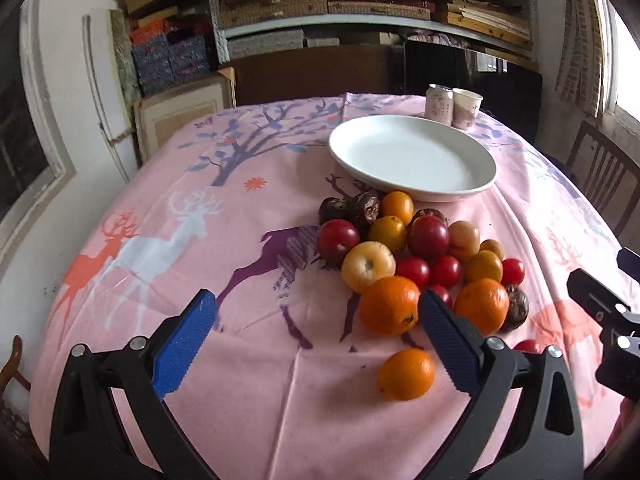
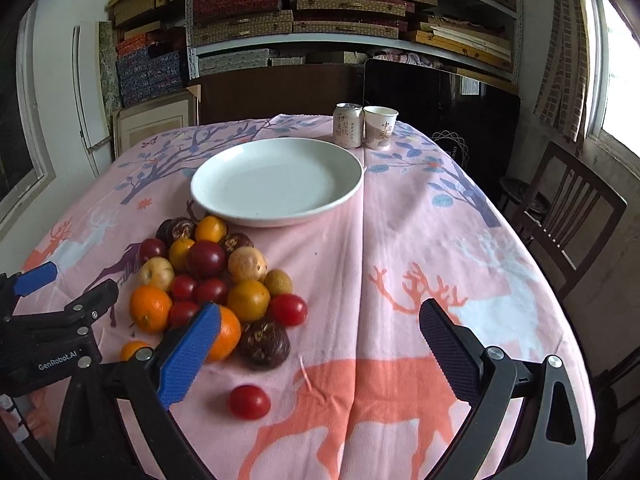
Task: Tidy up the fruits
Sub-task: 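Move both tools toward the fruit pile beside the white plate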
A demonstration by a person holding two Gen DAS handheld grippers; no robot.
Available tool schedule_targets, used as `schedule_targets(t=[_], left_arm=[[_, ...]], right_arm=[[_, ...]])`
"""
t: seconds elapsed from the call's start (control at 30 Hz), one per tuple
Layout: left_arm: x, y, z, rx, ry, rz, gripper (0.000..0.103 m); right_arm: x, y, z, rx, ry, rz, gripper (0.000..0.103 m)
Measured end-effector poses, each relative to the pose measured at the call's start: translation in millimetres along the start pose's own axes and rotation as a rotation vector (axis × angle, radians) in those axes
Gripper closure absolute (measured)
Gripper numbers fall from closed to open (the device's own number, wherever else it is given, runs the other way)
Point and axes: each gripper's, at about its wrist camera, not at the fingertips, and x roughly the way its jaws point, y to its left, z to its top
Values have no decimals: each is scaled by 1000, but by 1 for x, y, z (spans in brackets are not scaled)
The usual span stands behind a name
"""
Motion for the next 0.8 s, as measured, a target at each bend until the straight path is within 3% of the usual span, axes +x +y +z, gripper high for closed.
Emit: schedule_targets(t=[0.13,0.23,0.37,0.6,0.8], left_arm=[[-47,0,-46,-12,-12,-18,4],[-87,3,-71,-23,-19,-6,4],[-126,6,-96,-42,-88,40,4],[-134,1,-97,-19,-139,32,4],[-96,0,-85,-12,-109,1,4]], right_arm=[[-46,7,-48,8,-24,35,4],[-84,8,-65,0,-43,52,4],[-122,4,-78,-8,-99,35,4],[-127,-1,-84,-31,-104,30,4],[-90,-3,-75,-67,-54,62,4]])
